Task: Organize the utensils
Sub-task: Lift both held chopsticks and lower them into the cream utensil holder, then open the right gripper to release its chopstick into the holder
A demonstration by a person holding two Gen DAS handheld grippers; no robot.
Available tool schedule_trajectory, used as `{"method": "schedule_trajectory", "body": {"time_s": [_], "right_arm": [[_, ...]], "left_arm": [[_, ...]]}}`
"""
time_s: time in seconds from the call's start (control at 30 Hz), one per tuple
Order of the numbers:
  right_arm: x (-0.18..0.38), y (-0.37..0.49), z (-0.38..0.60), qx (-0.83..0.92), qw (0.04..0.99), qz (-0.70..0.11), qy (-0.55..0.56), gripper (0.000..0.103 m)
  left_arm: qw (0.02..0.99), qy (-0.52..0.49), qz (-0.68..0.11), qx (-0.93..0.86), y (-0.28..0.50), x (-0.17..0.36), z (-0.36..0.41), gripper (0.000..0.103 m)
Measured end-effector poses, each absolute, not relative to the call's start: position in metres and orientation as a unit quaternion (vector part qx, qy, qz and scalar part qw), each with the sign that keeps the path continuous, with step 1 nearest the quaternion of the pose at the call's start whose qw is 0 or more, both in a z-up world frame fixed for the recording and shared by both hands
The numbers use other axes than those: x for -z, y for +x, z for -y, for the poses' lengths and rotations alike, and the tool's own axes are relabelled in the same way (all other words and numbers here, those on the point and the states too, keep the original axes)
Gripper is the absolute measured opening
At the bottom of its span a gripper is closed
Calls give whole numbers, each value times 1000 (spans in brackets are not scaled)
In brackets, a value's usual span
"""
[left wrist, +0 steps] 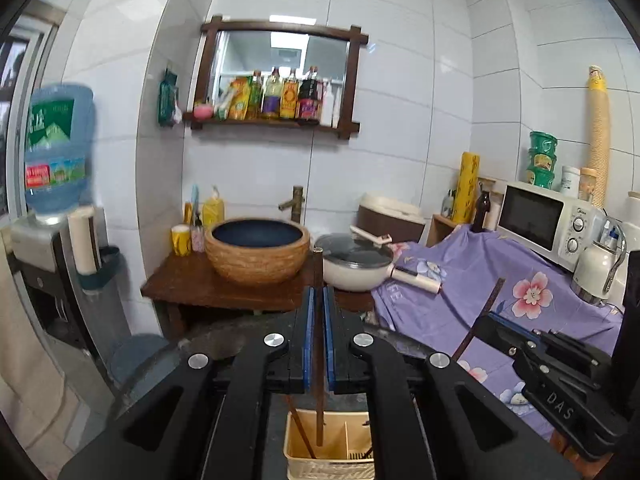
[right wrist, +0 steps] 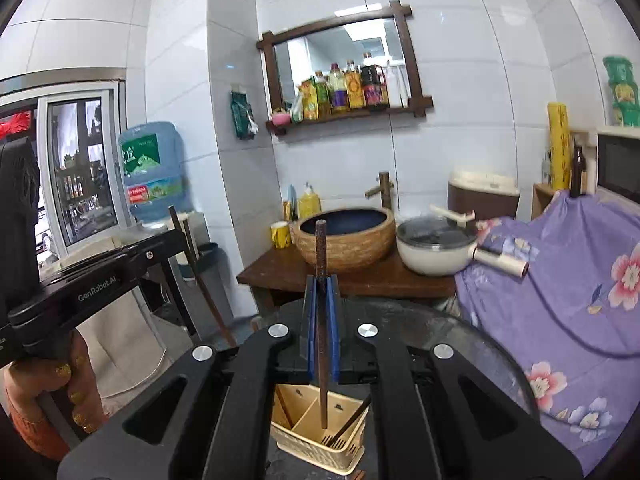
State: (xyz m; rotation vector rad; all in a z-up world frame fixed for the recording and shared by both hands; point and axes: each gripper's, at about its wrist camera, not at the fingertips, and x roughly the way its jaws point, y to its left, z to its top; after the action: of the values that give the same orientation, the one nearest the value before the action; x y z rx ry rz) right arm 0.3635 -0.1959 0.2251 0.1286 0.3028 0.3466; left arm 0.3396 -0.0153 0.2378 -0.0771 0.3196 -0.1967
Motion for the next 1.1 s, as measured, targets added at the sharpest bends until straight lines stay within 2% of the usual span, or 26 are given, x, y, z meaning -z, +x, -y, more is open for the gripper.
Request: {"method": "schedule_trajectory", "body": {"time_s": [0.3,0.77,0.8,0.83,0.87,0.9,0.93,0.97,1.0,1.1], "right_arm": [[-160,386,193,-169,960,-205,84,6],[-136,392,203,-150,959,-222,94,6],[-136,393,205,-151,959,-221,96,6],[-135,393,206,-153,958,-220,97,6],[-135,392,206,-155,959,-218,95,14],[-134,391,207,-155,959,-216,93,24],[-134,388,207,-154,961,-211,92,54],[-134,384,208,-150,964,-200,92,74],[-135,379,208,-146,967,-189,90,74],[-135,365,202,-136,973,-176,54,74]], "left_arm": [[968,-45,-228,93,363,-161,15,5],[961,-56,-252,94,372,-127,6,6],[960,-59,-255,99,372,-127,6,13],[960,-63,-255,99,370,-127,5,29],[961,-65,-251,98,368,-127,4,39],[962,-68,-245,96,365,-128,2,55],[965,-71,-235,94,359,-128,0,61],[966,-70,-231,93,356,-129,0,62],[967,-67,-229,93,352,-129,0,64],[968,-57,-226,92,340,-125,-2,83]]}}
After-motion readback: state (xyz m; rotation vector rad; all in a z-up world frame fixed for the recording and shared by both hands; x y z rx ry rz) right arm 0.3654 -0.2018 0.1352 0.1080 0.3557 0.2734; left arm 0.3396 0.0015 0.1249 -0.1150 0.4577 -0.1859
